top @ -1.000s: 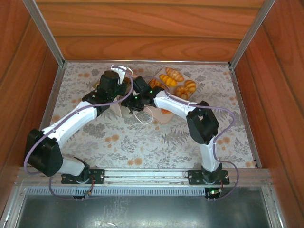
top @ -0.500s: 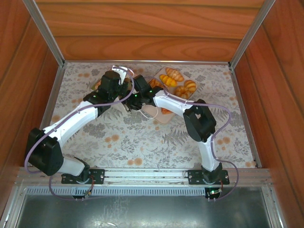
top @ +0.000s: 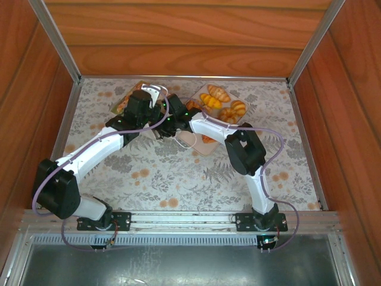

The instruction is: Take the fake bread out of the paper bag

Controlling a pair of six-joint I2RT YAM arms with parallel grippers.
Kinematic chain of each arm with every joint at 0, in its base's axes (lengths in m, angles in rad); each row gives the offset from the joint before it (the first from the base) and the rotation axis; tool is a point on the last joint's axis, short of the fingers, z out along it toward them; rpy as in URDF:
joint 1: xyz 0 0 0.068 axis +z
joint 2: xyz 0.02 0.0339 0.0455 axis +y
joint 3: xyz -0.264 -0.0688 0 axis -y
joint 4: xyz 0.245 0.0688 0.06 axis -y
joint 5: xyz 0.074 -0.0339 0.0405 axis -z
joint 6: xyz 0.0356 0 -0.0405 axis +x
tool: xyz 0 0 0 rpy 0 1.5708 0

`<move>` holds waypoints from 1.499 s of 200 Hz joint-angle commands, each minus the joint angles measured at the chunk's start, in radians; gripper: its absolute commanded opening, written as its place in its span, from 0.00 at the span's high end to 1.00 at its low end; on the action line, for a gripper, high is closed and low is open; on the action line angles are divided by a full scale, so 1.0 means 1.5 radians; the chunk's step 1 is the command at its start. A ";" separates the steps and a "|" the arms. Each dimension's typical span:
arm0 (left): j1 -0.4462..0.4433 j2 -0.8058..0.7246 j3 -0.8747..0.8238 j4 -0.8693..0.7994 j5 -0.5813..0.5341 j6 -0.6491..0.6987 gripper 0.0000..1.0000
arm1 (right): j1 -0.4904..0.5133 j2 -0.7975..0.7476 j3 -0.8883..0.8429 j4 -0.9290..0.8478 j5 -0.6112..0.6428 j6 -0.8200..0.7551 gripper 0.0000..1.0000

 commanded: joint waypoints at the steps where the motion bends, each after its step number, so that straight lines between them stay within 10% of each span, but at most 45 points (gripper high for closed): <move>1: -0.013 -0.020 -0.003 0.023 0.038 0.010 1.00 | -0.008 0.005 0.014 -0.010 0.008 0.011 0.62; 99: -0.012 -0.014 -0.024 0.046 -0.057 0.011 1.00 | -0.009 -0.095 -0.027 -0.050 0.029 -0.056 1.00; 300: -0.011 0.037 0.016 0.056 -0.142 0.007 1.00 | -0.003 -0.281 -0.152 -0.096 0.011 -0.120 1.00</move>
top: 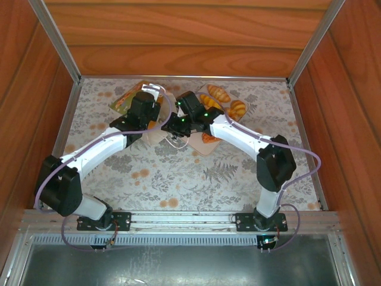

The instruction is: Take the fake bread out of the paper bag

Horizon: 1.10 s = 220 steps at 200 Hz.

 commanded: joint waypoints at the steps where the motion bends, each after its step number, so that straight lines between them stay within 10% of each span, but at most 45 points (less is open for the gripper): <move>1: -0.003 0.016 0.026 0.006 -0.021 -0.003 1.00 | 0.001 -0.036 -0.011 0.002 -0.013 -0.022 1.00; 220: 0.002 0.069 0.107 -0.052 -0.075 0.030 1.00 | 0.004 -0.259 -0.087 -0.170 -0.010 -0.101 1.00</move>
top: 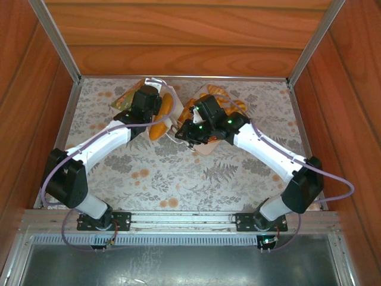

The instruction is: Take the fake bread out of the paper bag

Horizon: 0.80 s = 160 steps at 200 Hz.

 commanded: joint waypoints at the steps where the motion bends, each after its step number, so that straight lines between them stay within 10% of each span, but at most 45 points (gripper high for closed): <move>1: 0.002 0.015 0.031 -0.024 -0.028 0.010 1.00 | 0.004 -0.060 0.000 -0.037 0.002 -0.040 1.00; 160: 0.026 -0.027 0.043 -0.097 -0.046 -0.024 1.00 | -0.004 -0.101 0.155 -0.456 0.264 -0.263 1.00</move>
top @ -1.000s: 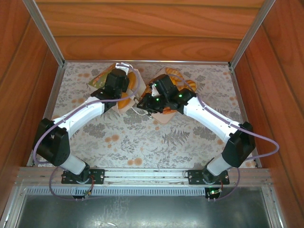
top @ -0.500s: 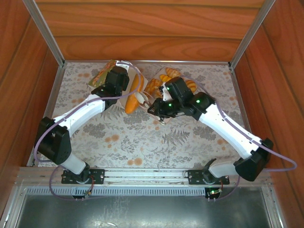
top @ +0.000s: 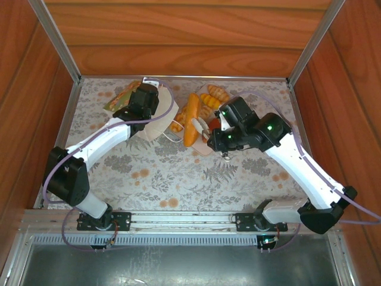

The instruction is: Take the fake bread out of the paper bag

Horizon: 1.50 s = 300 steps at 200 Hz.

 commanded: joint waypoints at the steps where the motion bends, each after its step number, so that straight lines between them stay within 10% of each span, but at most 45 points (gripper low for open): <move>1: 0.010 -0.039 0.024 -0.038 -0.018 -0.024 1.00 | -0.004 0.041 0.034 -0.069 0.075 -0.084 1.00; 212: 0.036 -0.109 0.003 -0.098 -0.017 -0.093 1.00 | -0.003 0.369 0.195 -0.161 0.221 -0.254 0.95; 300: 0.041 -0.106 0.002 -0.096 -0.016 -0.099 1.00 | -0.002 0.407 0.207 -0.154 0.199 -0.264 0.67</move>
